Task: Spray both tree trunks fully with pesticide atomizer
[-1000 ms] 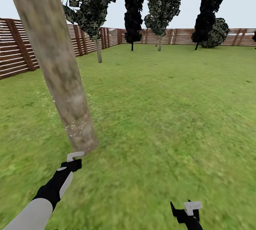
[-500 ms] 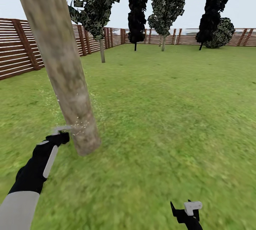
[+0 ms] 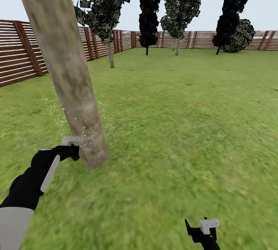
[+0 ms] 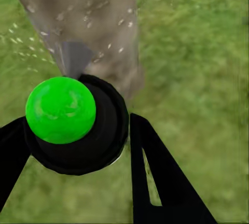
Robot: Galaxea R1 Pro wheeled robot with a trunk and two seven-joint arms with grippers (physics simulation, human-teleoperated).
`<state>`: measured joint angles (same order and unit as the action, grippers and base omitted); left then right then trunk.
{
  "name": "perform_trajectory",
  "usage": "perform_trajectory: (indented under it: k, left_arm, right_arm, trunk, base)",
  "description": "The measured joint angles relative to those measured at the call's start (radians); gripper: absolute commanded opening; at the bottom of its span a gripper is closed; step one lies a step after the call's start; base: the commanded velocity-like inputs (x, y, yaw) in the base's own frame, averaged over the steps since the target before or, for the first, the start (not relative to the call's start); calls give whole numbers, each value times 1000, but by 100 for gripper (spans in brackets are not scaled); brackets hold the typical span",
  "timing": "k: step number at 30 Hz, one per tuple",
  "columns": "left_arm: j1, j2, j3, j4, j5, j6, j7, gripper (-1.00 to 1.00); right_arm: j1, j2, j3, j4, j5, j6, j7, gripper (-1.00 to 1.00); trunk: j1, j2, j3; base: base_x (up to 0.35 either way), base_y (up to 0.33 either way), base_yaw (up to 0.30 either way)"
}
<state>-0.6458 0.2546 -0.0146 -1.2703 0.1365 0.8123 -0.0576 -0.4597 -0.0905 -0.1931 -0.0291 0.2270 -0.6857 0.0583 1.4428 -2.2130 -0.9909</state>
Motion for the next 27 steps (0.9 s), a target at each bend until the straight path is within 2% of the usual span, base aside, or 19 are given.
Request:
perform_trajectory:
  k: [3,5,7,9,10,18,22,27]
  left_arm:
    - [-30,-20,0,-89,2,112,-3,-100]
    - [-34,-27,3,-118,-1,125,-5,-100]
    - [-35,-18,20,-122,-12,125,-5,-100]
    - [-37,-13,123,-122,-23,126,-5,-100]
    - [-35,-12,140,-122,-20,124,-1,-100]
    - [-17,-15,135,-109,-18,114,1,-100]
    - [-31,-15,137,-111,-18,125,3,-100]
    - [-182,-17,137,-121,-16,196,2,-100]
  right_arm:
    - [0,0,0,0,0,0,0,100]
    - [0,0,0,0,0,0,0,100]
    - [0,0,0,0,0,0,0,100]
    - [0,0,0,0,0,0,0,100]
    - [-1,0,0,0,0,0,0,100]
    - [0,0,0,0,0,0,0,100]
    - [0,0,0,0,0,0,0,100]
    - [0,0,0,0,0,0,0,100]
  trunk:
    - [0,0,0]
    - [0,0,0]
    - [0,0,0]
    - [0,0,0]
    - [0,0,0]
    - [0,0,0]
    - [0,0,0]
    - [0,0,0]
  base:
    - [0,0,0]
    - [0,0,0]
    - [0,0,0]
    - [0,0,0]
    - [0,0,0]
    - [0,0,0]
    - [0,0,0]
    - [0,0,0]
